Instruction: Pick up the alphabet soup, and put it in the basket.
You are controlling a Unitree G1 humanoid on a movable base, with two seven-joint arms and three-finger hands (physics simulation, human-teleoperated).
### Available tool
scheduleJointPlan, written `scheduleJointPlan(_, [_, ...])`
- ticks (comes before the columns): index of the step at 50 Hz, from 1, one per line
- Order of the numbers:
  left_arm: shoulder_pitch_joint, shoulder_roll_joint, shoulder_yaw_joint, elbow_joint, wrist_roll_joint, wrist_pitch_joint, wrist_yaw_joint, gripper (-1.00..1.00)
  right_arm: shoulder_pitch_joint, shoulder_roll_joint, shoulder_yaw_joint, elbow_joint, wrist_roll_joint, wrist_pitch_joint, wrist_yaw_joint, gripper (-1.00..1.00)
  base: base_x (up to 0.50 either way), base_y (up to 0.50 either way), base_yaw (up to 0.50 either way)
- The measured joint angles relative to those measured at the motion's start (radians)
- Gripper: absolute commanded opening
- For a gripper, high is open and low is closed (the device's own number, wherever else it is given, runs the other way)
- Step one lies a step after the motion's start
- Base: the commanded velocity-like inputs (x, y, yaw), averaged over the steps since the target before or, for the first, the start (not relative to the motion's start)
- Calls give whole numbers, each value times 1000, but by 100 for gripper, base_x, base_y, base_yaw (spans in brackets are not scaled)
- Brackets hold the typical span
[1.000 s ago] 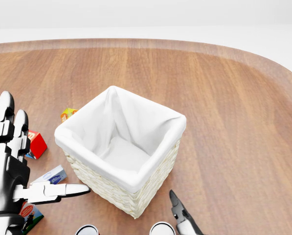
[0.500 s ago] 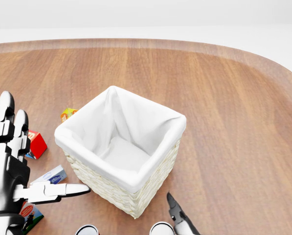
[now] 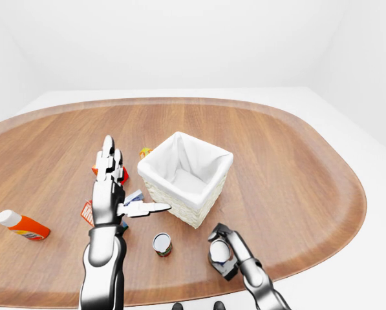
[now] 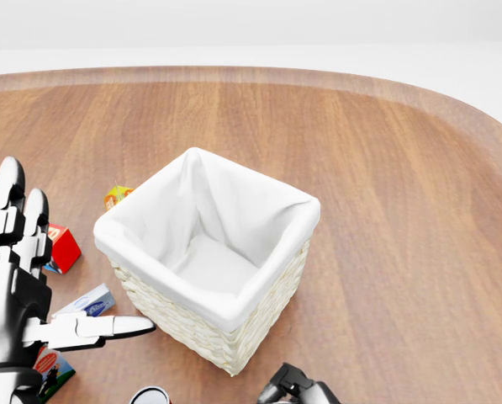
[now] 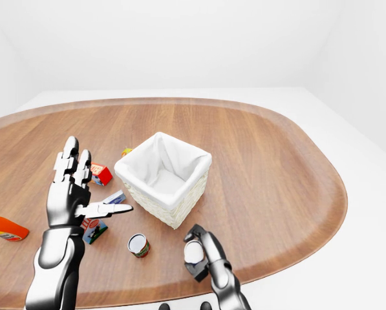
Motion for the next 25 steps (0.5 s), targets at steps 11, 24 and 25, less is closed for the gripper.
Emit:
scheduleJointPlan(11, [-2,0,1,7,-1,-4,0,100,2,0,-1,-1,-2,0,4,-100,0,0,0])
scheduleJointPlan(24, [-2,0,1,4,-2,-2,1,100,7,-1,-5,-19,6,0,7,-100,0,0,0])
scheduleJointPlan(25, [-1,0,1,3,-2,-2,1,100,9,-1,-5,-23,5,0,6,-100,0,0,0])
